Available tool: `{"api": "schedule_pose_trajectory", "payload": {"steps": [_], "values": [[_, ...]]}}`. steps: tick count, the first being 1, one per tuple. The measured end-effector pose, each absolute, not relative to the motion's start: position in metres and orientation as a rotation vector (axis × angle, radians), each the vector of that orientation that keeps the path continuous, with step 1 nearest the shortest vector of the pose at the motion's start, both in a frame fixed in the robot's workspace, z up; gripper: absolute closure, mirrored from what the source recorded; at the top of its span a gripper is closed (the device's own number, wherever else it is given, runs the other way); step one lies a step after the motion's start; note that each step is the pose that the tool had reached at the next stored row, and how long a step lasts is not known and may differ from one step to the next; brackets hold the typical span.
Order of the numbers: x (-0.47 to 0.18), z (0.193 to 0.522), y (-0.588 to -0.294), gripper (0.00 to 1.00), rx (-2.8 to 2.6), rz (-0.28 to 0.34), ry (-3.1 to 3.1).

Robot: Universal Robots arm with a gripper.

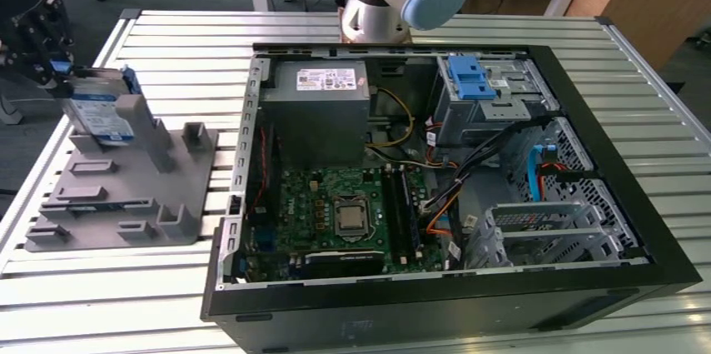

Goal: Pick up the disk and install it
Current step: 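Pick up the disk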

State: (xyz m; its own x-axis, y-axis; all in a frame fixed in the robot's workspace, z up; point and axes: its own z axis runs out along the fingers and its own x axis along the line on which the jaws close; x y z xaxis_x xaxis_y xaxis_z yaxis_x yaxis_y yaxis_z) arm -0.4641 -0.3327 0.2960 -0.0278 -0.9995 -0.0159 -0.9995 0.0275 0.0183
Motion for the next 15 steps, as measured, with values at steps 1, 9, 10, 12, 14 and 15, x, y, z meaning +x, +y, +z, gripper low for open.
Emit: {"api": "schedule_pose_trajectory", "payload": {"steps": [1, 9, 10, 12, 14, 15], "values": [[-0.4641, 0.2947, -0.3327, 0.63, 2.189, -0.037, -2.251], [-0.4641, 0.294, -0.3327, 0.62, 2.19, -0.037, -2.251], [-0.4641, 0.2938, -0.3327, 0.62, 2.19, -0.037, -2.251], [-0.4644, 0.2928, -0.3328, 0.55, 2.19, -0.036, -2.251], [-0.4651, 0.2921, -0.3329, 0.55, 2.19, -0.035, -2.252], [-0.466, 0.2919, -0.3328, 0.55, 2.191, -0.034, -2.252]]}}
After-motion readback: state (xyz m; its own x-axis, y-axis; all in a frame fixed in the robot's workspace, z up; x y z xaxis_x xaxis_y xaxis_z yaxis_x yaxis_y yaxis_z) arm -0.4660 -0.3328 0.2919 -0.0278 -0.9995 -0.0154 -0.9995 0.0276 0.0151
